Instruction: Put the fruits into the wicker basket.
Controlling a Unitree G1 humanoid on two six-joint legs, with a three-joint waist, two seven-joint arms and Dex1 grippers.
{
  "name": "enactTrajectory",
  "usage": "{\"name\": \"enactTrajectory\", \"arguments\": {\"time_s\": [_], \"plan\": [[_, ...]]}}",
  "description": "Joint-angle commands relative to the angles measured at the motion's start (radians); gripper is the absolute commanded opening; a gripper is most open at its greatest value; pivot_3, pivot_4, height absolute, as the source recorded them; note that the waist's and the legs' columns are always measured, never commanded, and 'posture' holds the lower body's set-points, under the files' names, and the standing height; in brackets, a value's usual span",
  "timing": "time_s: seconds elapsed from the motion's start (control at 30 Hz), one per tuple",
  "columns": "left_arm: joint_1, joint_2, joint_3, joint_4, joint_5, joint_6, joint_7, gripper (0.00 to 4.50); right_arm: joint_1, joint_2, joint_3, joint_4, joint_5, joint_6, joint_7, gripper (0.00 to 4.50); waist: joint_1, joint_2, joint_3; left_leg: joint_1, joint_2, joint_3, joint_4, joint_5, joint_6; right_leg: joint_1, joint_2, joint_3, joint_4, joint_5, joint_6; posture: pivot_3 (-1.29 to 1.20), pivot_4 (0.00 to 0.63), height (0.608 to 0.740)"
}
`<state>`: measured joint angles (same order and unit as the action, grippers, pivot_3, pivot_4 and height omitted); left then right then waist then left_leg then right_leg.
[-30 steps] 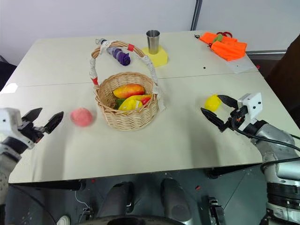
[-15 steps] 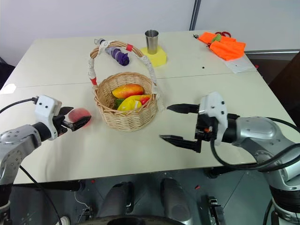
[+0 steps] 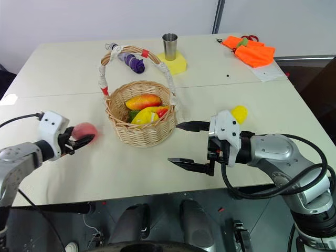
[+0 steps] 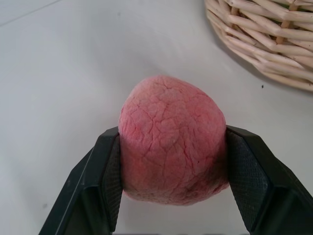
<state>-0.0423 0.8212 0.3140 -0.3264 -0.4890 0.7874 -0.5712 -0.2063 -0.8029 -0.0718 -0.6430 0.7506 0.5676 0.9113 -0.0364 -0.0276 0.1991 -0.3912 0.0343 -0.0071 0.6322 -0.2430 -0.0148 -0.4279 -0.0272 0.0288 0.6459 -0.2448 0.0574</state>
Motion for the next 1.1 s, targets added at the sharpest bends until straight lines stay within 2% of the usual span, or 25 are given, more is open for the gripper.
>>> {"name": "enactTrajectory", "arguments": {"time_s": [0.03,0.1,0.17,0.27,0.43,0.57,0.73,0.83,1.1], "plan": [[-0.066,0.015,0.186,-0.125,-0.213,0.043,-0.081,2.49,-0.013,-0.006,-0.045,0.018,-0.006,-0.033,0.012,4.5,0.006,0.0,0.0,0.0,0.0,0.0,0.0,0.0,0.0,0.0,0.0,0.0,0.0,0.0,0.0,0.0,0.15,0.74],[-0.128,0.018,0.217,-0.184,-0.359,0.099,-0.098,2.49,-0.02,-0.013,-0.065,0.058,-0.016,-0.041,0.017,4.5,0.019,0.0,0.0,-0.001,0.0,0.0,0.001,0.0,0.0,0.0,0.0,-0.001,0.0,0.0,0.0,0.0,0.15,0.74],[-0.198,0.01,0.183,-0.235,-0.427,0.122,-0.079,2.49,-0.03,-0.011,-0.083,0.105,-0.028,-0.045,0.012,4.5,0.027,0.0,0.0,-0.001,-0.001,0.0,0.003,0.0,0.0,0.001,-0.001,-0.001,0.0,0.0,0.0,0.0,0.15,0.74],[-0.321,-0.022,0.042,-0.235,-0.381,0.142,0.014,2.49,-0.046,0.011,-0.103,0.175,-0.044,-0.053,-0.014,4.5,0.027,0.0,0.0,-0.001,-0.002,0.0,0.004,0.0,0.0,0.003,-0.002,0.0,0.0,0.0,0.0,0.0,0.15,0.74],[-0.448,-0.088,-0.169,-0.206,-0.276,0.124,0.072,2.49,-0.031,0.046,-0.137,0.262,-0.093,-0.073,-0.082,4.5,0.02,0.0,0.0,0.0,-0.002,0.0,0.005,0.0,0.0,0.003,0.0,0.0,0.0,0.002,0.002,0.0,0.15,0.74],[-0.477,-0.124,-0.236,-0.167,-0.22,0.094,0.071,4.46,-0.012,0.041,-0.152,0.338,-0.197,-0.081,-0.178,4.5,0.018,0.0,0.0,0.0,-0.001,-0.001,0.003,0.0,0.0,0.002,0.001,0.0,0.001,0.002,0.004,0.0,0.15,0.74],[-0.47,-0.135,-0.25,-0.164,-0.172,0.011,0.026,4.46,-0.041,0.068,-0.174,0.438,-0.293,-0.042,-0.346,4.5,0.02,0.0,0.0,0.0,-0.001,-0.001,0.003,0.0,0.0,0.001,0.001,0.0,0.001,0.002,0.004,0.0,0.15,0.74],[-0.443,-0.138,-0.244,-0.17,-0.179,-0.031,-0.031,4.46,-0.07,0.081,-0.164,0.489,-0.434,0.032,-0.548,4.5,0.02,0.0,0.0,0.0,-0.002,0.0,0.003,0.0,0.0,0.001,0.001,0.001,0.001,0.001,0.003,0.0,0.15,0.74],[-0.407,-0.155,-0.282,-0.2,-0.151,-0.069,-0.069,4.46,-0.152,0.256,-0.202,0.514,-0.445,0.287,-0.788,4.5,0.02,0.0,0.0,0.0,-0.002,-0.001,0.003,0.0,0.0,0.001,0.001,0.001,0.002,0.002,0.003,0.0,0.15,0.74]]}}
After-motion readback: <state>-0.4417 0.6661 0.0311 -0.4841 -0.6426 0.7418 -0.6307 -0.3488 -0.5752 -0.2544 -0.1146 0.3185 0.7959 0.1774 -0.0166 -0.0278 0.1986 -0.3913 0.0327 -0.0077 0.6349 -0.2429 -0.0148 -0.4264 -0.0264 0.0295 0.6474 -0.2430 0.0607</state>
